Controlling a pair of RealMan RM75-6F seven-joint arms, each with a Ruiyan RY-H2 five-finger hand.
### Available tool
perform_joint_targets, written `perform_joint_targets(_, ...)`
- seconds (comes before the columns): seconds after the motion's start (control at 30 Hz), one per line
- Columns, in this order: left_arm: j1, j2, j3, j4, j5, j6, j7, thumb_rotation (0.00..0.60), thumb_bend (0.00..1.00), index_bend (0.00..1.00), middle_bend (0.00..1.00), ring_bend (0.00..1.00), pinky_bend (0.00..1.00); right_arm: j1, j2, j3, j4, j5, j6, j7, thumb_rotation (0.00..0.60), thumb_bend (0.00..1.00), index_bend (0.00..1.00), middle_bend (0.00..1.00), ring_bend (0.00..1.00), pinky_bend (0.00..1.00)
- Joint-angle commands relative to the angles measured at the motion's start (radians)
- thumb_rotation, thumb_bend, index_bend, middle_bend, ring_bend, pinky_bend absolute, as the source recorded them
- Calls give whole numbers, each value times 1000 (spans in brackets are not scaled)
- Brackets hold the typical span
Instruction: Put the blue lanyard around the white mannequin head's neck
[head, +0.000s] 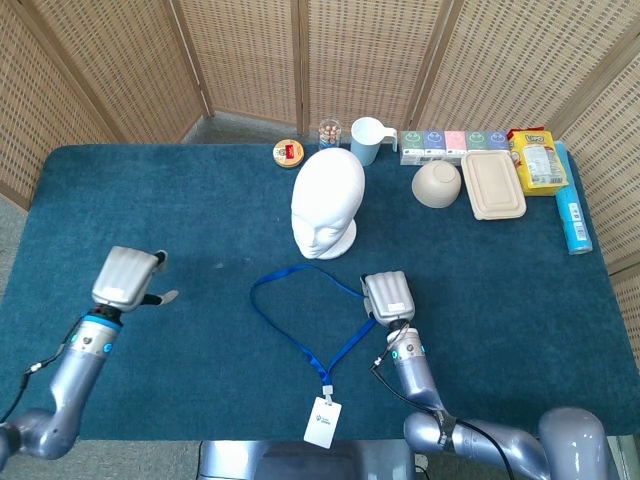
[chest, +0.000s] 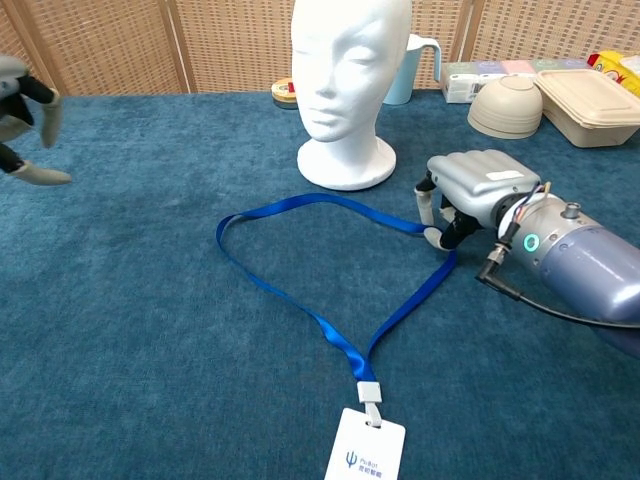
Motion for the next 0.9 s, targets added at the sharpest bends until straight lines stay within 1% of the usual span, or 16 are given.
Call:
perform_joint_targets(0.03,-36,-53,-12,15,-60,-25,48,393,135,558,961,977,903,-1,2,-1,-2,-2,1,3,582,472,588,931,1000,1000)
perform_joint_targets(0.13,-54,-81,-20,15,-102,-33,70,392,135,558,999,1000,937,-2,4,-3,-7,-6,2,6,584,472,588,932,1000,1000)
perform_joint_targets(0.23,-73,-106,-34,8,-157,-41,88,388,135,558,1000,1000,971,-4,10,-5,-12,-8,2,8,585,472,588,932,1000,1000)
perform_joint_targets(0.37,-96,-141,-43,19,-204,-33,126,384,149,558,1000,1000,997,-6,14,-7,-18,-10,2,11,585,471,588,932,1000,1000)
perform_joint_targets(0.53,-129,-192,-58,25,-266,-31,151,382,173,557,1000,1000,1000,-8,19,-8,-25,-11,2,14,581,472,589,932,1000,1000)
perform_joint_targets(0.73,-163,-237,-54,44,-316,-32,186,394,212,557,1000,1000,1000,-11,26,-9,-30,-12,1,23,583,472,590,932,1000,1000)
perform_joint_targets(0.9,-187,-273,-51,61,-369,-38,208,392,220,558,1000,1000,1000,-15,32,-11,-33,-8,-2,29,583,473,591,932,1000,1000)
